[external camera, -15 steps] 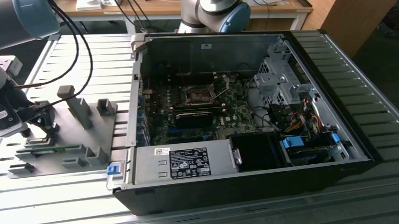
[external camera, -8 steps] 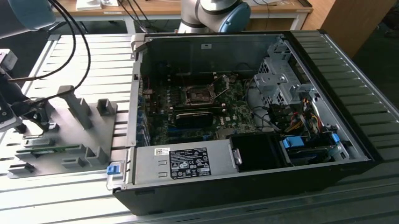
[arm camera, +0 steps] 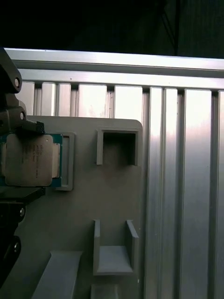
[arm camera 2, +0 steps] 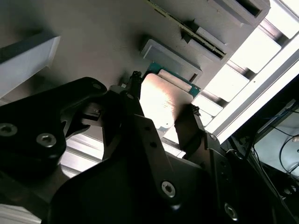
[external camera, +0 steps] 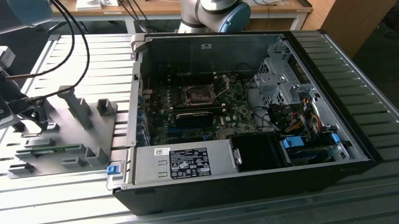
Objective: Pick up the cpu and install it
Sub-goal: 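Pick up the cpu and move it towards the insertion slot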
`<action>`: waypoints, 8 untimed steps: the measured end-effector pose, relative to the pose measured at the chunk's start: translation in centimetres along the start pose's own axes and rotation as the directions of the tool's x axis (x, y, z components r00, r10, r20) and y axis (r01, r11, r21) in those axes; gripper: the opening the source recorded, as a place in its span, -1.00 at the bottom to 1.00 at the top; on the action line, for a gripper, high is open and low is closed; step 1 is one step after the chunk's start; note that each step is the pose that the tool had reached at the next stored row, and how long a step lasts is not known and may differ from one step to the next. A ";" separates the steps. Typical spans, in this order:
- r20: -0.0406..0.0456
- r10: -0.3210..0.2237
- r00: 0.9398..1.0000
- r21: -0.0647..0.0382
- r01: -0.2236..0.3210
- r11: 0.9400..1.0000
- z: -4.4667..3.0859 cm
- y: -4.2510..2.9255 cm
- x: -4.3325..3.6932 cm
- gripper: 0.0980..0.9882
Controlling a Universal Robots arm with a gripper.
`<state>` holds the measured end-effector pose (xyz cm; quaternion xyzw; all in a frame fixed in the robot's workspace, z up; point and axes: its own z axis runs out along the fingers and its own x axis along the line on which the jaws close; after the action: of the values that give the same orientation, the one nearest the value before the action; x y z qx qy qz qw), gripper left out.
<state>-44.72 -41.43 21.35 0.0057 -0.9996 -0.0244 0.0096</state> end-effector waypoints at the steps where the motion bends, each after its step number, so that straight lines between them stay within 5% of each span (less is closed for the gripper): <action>1: 0.000 0.000 1.000 0.000 0.000 1.000 -0.10 0.01 0.00 0.00; 8: 0.000 0.000 1.000 0.000 0.000 1.000 -0.65 0.03 0.01 0.00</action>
<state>-44.72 -41.43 22.00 0.0058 -0.9996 -0.0244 0.0096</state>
